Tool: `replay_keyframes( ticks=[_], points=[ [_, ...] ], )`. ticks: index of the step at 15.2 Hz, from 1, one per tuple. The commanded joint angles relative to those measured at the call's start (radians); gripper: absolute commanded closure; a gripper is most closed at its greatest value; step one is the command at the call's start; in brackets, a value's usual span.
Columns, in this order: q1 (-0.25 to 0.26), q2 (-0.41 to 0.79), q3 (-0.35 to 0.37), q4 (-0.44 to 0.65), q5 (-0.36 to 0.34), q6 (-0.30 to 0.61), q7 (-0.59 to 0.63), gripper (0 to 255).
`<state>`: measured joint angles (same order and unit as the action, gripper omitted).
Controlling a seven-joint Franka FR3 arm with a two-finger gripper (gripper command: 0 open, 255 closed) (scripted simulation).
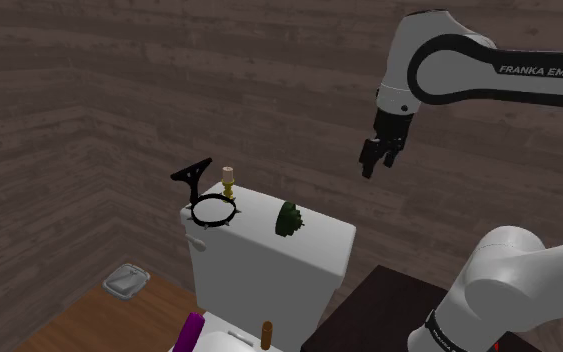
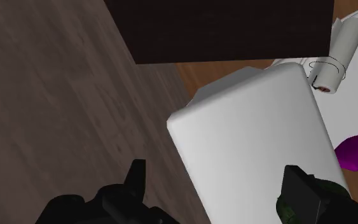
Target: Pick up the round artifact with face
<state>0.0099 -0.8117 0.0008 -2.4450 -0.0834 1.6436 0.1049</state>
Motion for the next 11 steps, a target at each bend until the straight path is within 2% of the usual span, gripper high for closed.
replay_keyframes(
  ticks=[1, 11],
  points=[
    [0.0, 0.0, 0.0, 0.0, 0.0, 0.0, 0.0, 0],
    [0.15, 0.374, -0.065, 0.078, 0.098, 0.19, -0.301, 0]
  ],
)
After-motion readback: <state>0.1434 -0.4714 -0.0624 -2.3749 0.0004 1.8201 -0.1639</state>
